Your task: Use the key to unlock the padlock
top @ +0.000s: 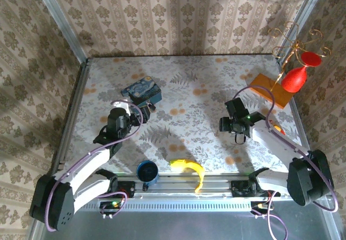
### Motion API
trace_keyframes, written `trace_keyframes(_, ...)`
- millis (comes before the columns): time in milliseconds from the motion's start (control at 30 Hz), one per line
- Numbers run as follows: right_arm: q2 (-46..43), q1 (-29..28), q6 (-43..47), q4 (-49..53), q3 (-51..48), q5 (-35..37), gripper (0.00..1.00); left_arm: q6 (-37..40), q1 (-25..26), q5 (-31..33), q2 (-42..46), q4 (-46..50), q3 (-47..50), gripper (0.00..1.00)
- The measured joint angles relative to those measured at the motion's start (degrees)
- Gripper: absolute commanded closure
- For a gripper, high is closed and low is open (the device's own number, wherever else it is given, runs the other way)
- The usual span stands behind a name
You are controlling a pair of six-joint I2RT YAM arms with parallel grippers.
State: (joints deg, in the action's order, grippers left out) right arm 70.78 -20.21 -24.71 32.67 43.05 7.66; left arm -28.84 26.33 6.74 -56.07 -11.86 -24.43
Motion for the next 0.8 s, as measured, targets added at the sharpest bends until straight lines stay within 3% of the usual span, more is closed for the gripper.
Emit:
trace_keyframes(233,8.20,-0.02,-3.98,1.01,1.25,-5.14,0.50,-1.60,1.31,-0.59,-4.39,1.49,-1.27,0.00)
trace_keyframes(367,11.85,-0.79,-8.79,1.49,3.54,-5.11,0.44,-1.66,1.36,-1.14,-5.68,1.55,-2.62,0.00)
trace_keyframes(500,15.26,-3.23,-13.68,2.71,6.80,-3.54,0.38,-2.45,1.38,-1.36,-6.23,1.05,-2.89,0.00)
trace_keyframes(800,24.57,-8.04,-19.56,6.54,14.47,3.54,0.37,-2.71,1.40,-2.36,-6.84,0.02,-2.89,0.00)
